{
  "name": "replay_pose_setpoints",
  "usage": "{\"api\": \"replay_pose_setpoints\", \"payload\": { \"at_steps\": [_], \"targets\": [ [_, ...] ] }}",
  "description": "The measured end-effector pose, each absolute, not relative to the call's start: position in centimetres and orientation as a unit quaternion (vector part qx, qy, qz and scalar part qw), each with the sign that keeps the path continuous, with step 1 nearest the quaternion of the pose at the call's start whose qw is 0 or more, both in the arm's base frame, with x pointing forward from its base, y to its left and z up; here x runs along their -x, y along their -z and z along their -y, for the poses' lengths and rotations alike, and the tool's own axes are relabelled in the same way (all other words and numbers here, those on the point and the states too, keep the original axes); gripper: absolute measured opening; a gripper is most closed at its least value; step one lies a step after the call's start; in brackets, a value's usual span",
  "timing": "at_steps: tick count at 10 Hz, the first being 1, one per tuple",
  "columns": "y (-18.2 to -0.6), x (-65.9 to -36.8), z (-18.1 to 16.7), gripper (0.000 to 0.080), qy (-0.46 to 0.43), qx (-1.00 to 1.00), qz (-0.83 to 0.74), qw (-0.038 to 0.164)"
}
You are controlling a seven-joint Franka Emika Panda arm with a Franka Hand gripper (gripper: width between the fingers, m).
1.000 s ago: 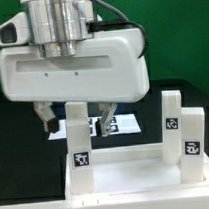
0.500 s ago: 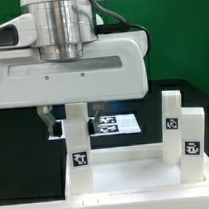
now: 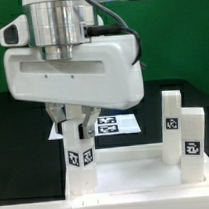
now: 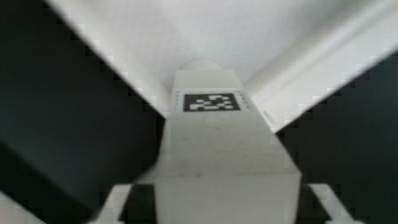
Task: Assemble desk
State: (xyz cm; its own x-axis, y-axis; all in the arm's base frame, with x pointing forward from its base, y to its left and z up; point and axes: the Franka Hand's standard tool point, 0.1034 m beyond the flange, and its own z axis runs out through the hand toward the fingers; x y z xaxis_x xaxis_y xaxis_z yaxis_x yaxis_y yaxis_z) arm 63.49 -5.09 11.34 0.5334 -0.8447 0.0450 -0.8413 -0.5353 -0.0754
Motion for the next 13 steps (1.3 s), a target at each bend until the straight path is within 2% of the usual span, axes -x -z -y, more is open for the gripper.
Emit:
{"api": "replay_pose_setpoints", "payload": {
  "at_steps": [1,2,5,8,10,11,12,13],
  "targets": [
    [-11.33,-63.37,5.35,0.0285,0.029,0.824,-0.564,0.039],
    [-11.27,-63.26,5.68,0.0285,0.023,0.804,-0.592,0.046],
    [-11.24,-63.27,5.47,0.0285,0.019,0.758,-0.650,0.048],
    [-11.23,-63.15,5.39,0.0285,-0.001,0.583,-0.810,0.057],
    [-11.23,-63.12,5.39,0.0289,0.002,0.553,-0.831,0.056],
    [-11.17,-63.10,5.37,0.0391,0.001,0.551,-0.833,0.057],
    [-11.15,-63.10,5.36,0.0391,0.001,0.552,-0.832,0.056],
    [-11.13,-63.09,5.35,0.0567,0.001,0.552,-0.832,0.056]
  ]
}}
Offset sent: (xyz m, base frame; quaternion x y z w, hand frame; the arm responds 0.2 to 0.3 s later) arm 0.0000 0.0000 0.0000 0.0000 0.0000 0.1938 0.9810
